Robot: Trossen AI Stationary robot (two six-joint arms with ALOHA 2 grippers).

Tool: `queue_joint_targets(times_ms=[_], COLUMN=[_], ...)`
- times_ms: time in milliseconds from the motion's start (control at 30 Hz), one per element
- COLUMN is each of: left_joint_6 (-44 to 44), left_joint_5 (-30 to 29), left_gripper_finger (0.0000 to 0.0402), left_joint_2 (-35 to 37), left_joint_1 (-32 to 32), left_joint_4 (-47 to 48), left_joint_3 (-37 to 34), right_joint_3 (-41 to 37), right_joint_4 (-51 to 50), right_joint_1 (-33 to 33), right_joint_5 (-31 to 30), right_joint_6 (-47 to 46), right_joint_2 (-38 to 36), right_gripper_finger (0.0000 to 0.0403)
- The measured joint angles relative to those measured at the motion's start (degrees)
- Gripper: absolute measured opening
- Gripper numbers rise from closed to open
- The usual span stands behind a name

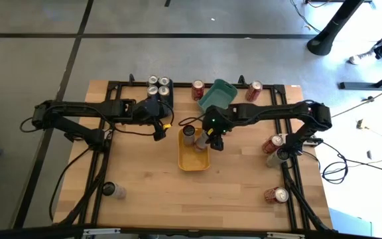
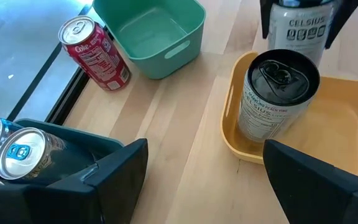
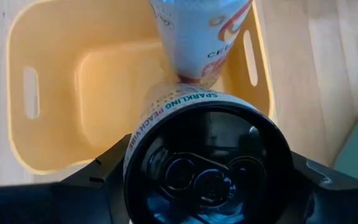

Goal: Sort soda cans
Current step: Put the top white pink soda can into the yellow bin

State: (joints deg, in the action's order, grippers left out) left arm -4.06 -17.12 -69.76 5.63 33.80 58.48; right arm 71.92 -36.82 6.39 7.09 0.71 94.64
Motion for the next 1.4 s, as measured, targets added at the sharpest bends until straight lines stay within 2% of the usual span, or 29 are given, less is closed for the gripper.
queue_joint_targets(times_ms=[267,567,733,1033,1167,1300,1400], left_joint_6=[-0.2,-0.1,0.0,0.0,0.0,0.0,0.0], left_joint_5=[0.0,0.0,0.0,0.0,0.0,0.0,0.0], left_gripper_finger=[0.0306,0.0306,0.0306,0.0306,0.0306,0.0306,0.0306], left_joint_2=[0.0,0.0,0.0,0.0,0.0,0.0,0.0], left_joint_1=[0.0,0.0,0.0,0.0,0.0,0.0,0.0], left_joint_4=[0.0,0.0,-0.1,-0.1,-0.1,-0.1,-0.1], left_joint_3=[0.0,0.0,0.0,0.0,0.0,0.0,0.0], right_joint_3=[0.2,0.3,0.3,0.3,0.3,0.3,0.3], right_joint_4=[0.4,1.3,3.1,4.0,4.3,5.9,6.7], right_joint_1=[-0.1,0.0,0.0,0.0,0.0,-0.1,-0.1], right_joint_5=[-1.8,-2.6,-3.0,-1.4,1.9,2.5,3.2], right_joint_6=[1.3,2.7,2.7,2.7,2.8,2.8,3.8], right_joint_2=[0.9,1.1,1.1,1.1,1.1,1.1,1.1], right_gripper_finger=[0.0262,0.0335,0.0358,0.0362,0.0362,0.0362,0.0353])
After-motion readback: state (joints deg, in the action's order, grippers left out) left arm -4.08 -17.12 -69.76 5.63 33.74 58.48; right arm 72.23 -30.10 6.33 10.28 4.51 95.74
